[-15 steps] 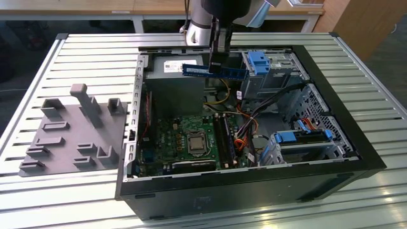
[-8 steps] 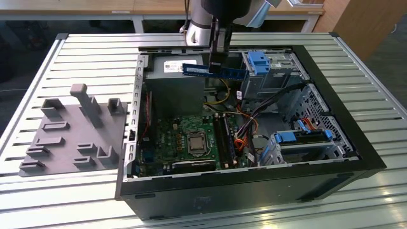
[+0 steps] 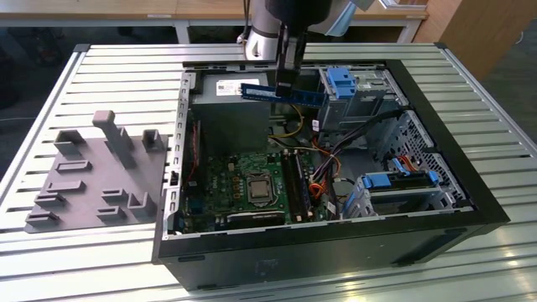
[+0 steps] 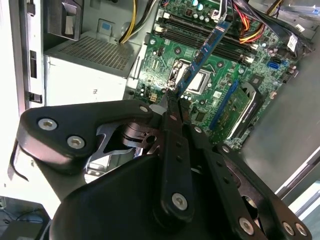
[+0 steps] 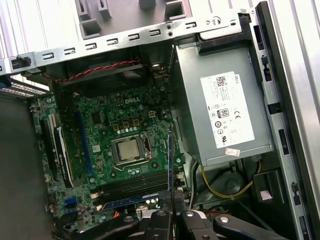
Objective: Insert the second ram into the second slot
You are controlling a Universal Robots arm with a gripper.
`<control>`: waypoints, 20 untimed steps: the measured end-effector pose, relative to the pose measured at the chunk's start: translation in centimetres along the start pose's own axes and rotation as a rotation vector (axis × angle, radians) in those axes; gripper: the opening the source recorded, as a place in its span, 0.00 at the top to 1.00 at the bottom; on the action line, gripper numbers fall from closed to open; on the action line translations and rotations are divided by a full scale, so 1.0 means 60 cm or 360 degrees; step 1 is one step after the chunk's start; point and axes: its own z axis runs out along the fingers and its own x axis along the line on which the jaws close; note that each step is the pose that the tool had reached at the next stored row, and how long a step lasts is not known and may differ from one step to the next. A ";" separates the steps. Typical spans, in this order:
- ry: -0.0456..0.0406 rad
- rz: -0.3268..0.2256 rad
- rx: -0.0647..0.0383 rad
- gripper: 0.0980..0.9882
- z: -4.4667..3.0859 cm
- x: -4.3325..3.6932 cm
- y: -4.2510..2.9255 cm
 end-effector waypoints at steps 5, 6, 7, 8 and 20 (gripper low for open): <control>-0.0001 0.0016 0.0000 0.96 0.000 0.005 -0.001; -0.0001 0.0017 0.0000 0.96 0.000 0.006 -0.001; -0.0001 0.0019 0.0000 0.96 0.000 0.006 -0.002; -0.0001 0.0020 0.0000 0.96 0.000 0.007 -0.002; -0.0002 0.0044 0.0001 0.96 0.000 0.008 -0.002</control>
